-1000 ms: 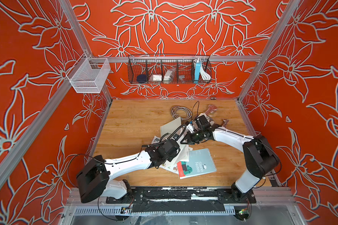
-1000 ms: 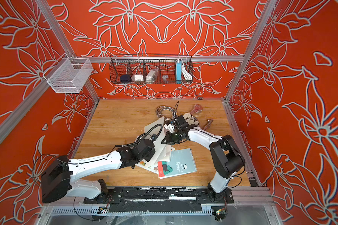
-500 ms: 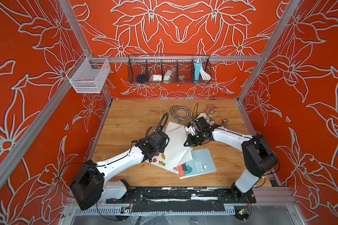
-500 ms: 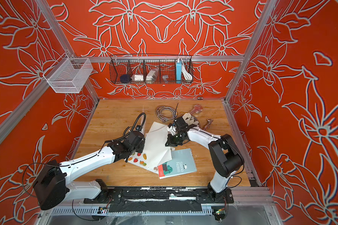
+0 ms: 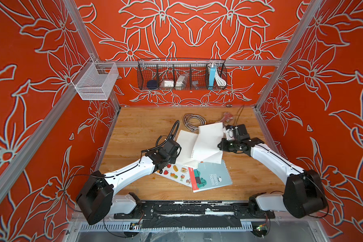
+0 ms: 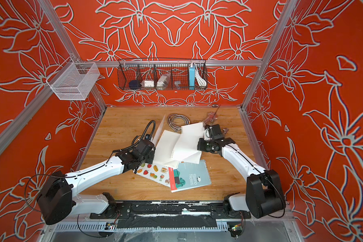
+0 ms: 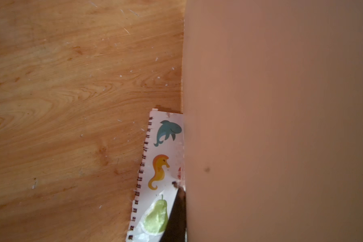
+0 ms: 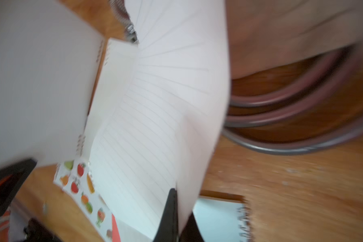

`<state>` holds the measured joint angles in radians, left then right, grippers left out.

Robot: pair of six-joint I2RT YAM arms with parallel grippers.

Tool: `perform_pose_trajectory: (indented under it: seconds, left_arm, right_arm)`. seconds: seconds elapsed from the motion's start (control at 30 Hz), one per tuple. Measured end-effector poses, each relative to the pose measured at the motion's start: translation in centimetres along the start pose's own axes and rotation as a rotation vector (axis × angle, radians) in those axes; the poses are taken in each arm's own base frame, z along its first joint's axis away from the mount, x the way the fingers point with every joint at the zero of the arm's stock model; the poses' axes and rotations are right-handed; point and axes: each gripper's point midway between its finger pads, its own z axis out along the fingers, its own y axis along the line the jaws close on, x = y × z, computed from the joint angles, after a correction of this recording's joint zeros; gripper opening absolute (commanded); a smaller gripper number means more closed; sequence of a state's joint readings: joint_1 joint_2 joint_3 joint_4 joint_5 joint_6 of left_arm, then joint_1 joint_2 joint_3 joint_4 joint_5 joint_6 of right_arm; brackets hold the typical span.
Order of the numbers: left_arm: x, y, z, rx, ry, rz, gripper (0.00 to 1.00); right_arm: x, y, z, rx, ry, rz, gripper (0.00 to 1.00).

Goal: Tear off pages from different notebooks
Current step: Tear off the paper from the notebook, then place the paper at the center of the board, then close the notebook at the center of the board.

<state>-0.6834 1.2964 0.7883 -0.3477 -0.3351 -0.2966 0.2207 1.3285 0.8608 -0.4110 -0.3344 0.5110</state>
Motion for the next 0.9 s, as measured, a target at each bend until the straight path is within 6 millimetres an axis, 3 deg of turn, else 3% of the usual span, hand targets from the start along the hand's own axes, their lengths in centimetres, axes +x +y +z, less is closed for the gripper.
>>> perform_pose_trajectory:
  seconds: [0.1,0.2,0.3,0.43,0.47,0.53,0.6,0.63,0.77,0.83,0.9]
  left_arm:
    - [0.5,-1.8,-0.1,0.061,0.019,0.059,0.0]
    - [0.8,-3.4,0.1,0.115,0.041,0.099,0.0]
    - [0.9,-4.2,0.4,0.143,0.057,0.119,0.0]
    - [1.3,-4.8,0.8,0.163,0.085,0.133,0.0]
    - [1.4,-4.9,0.9,0.167,0.09,0.136,0.0]
    - [1.5,-5.1,1.0,0.17,0.096,0.139,0.0]
    - [1.5,-5.2,1.1,0.172,0.1,0.14,0.0]
    - [1.5,-5.2,1.1,0.173,0.101,0.14,0.07]
    - [1.7,-5.4,1.0,0.186,0.117,0.15,0.65]
    - [2.0,-5.6,1.0,0.199,0.13,0.155,0.82]
    - [2.3,-5.8,0.8,0.214,0.147,0.158,0.91]
  right_arm:
    - [-0.2,-5.9,-0.5,0.124,-0.026,0.173,0.0]
    - [0.8,-10.3,-0.8,0.208,-0.02,0.333,0.0]
    - [2.6,-14.2,-1.3,0.285,-0.019,0.493,0.0]
    - [5.1,-17.9,-2.5,0.392,-0.023,0.647,0.04]
    - [5.6,-18.5,-3.0,0.419,-0.033,0.674,0.12]
    - [6.0,-19.3,-4.4,0.468,-0.068,0.701,0.42]
    - [5.8,-19.7,-5.7,0.5,-0.118,0.714,0.64]
    - [5.7,-19.7,-6.1,0.505,-0.134,0.711,0.7]
    - [5.8,-19.2,-6.7,0.501,-0.145,0.714,0.78]
    - [5.9,-18.8,-7.0,0.502,-0.148,0.709,0.79]
    - [5.8,-18.0,-7.8,0.507,-0.167,0.685,0.79]
